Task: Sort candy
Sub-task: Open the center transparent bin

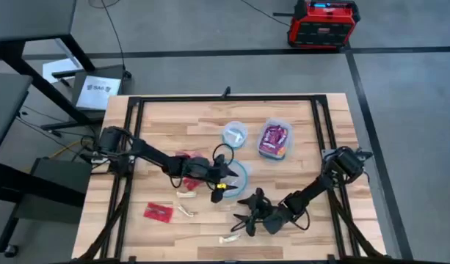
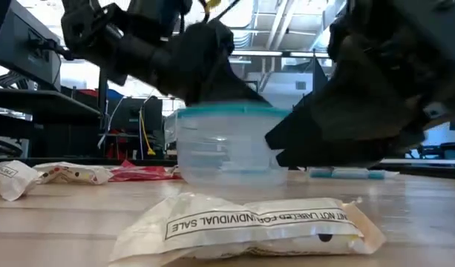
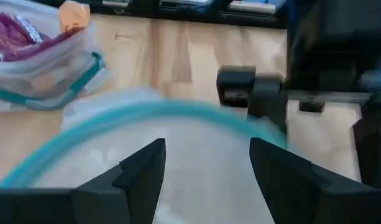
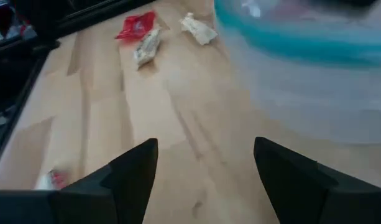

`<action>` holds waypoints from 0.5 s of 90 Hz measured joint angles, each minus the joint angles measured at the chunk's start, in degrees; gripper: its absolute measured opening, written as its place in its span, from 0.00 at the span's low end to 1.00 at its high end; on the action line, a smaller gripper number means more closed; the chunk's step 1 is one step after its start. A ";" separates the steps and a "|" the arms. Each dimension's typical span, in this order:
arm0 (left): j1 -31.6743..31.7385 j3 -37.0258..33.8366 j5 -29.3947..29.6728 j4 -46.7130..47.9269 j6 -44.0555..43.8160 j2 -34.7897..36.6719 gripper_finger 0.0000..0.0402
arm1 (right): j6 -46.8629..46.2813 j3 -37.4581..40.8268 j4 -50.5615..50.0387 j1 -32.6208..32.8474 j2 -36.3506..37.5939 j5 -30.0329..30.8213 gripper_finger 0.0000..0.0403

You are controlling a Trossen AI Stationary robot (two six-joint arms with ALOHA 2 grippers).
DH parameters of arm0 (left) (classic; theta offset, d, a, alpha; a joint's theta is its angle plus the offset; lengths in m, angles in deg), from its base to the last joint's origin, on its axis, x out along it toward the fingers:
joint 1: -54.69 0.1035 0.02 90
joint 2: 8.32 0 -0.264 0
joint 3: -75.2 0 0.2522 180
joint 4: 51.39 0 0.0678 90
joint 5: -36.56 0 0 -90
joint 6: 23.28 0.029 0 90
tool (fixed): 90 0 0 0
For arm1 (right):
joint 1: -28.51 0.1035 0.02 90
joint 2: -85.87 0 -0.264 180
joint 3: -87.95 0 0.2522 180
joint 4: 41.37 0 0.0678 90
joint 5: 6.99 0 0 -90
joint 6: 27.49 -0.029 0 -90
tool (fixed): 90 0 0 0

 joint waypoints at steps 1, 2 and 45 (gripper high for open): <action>-0.06 0.03 -0.44 -0.22 -0.17 -0.27 0.55 | -0.03 0.09 -0.04 -0.07 0.00 0.01 0.63; -0.13 0.04 -0.80 -0.32 -0.31 -0.50 0.55 | -0.07 0.18 -0.06 -0.12 0.00 -0.01 0.63; -0.45 -0.02 -3.10 -0.57 -0.49 -1.98 0.55 | 2.80 8.71 22.35 -1.28 -0.02 -3.30 0.63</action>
